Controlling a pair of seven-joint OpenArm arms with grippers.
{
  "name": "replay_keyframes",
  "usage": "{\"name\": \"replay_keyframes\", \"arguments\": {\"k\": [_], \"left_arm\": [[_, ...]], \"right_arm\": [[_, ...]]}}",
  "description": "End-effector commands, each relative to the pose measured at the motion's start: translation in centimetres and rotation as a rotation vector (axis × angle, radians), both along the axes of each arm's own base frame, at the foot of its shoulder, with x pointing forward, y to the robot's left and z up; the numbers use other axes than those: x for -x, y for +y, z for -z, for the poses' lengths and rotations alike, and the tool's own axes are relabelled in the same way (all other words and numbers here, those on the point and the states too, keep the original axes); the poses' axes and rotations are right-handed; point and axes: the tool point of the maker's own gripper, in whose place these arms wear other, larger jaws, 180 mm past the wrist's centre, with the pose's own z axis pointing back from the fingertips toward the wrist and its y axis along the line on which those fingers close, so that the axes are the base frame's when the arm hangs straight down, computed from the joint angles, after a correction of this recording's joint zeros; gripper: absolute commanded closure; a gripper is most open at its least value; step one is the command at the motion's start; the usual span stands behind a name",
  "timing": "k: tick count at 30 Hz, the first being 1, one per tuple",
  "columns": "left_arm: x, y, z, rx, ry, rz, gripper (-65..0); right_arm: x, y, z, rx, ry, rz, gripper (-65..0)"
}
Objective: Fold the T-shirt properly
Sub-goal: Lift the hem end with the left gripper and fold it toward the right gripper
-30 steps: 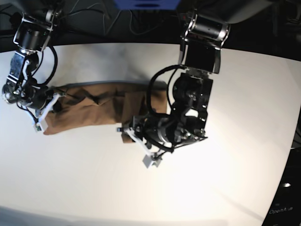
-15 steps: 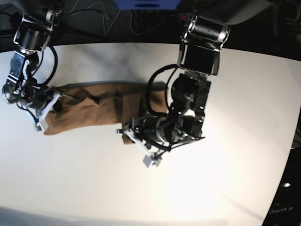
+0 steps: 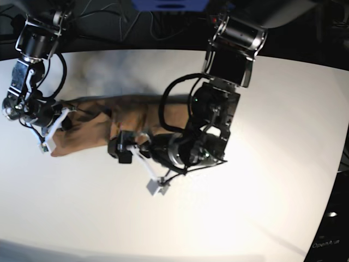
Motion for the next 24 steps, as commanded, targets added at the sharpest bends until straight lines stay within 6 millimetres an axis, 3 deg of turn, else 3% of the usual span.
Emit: {"name": "replay_keyframes", "arguments": {"k": [1, 6, 8, 10, 14, 15, 17, 24], "left_arm": [[-1.0, -1.0, -3.3, 0.059, -0.081, 0.009, -60.2], [-1.1, -1.2, -6.7, 0.126, -0.162, 0.01, -60.5], [-1.1, -0.8, -6.5, 0.12, -0.159, 0.006, -54.3], [-0.9, -0.4, -5.7, 0.106, -0.146, 0.002, -41.4], [-0.4, 1.2, -3.5, 0.061, -0.111, -0.016, -3.4], [-0.2, 1.7, -3.0, 0.051, -0.103, -0.021, 0.0], [0.0, 2.5, -2.1, 0.028, -0.09, -0.026, -4.1], [1.2, 4.3, 3.0, -0.036, 0.034, -0.053, -3.2]], "right_arm": [[5.6, -0.5, 3.5, 0.093, 0.258, -0.04, -0.9], [5.5, -0.5, 3.5, 0.093, 0.258, -0.041, -0.9], [5.5, -0.5, 3.5, 0.093, 0.258, -0.041, -0.9], [5.5, -0.5, 3.5, 0.093, 0.258, -0.041, -0.9], [5.4, -0.5, 3.4, 0.094, 0.255, -0.041, -0.7], [5.4, -0.5, 3.4, 0.094, 0.255, -0.041, -0.7], [5.3, -0.5, 3.4, 0.094, 0.253, -0.041, -0.7], [5.2, -0.5, 3.3, 0.094, 0.252, -0.041, -0.7]]}}
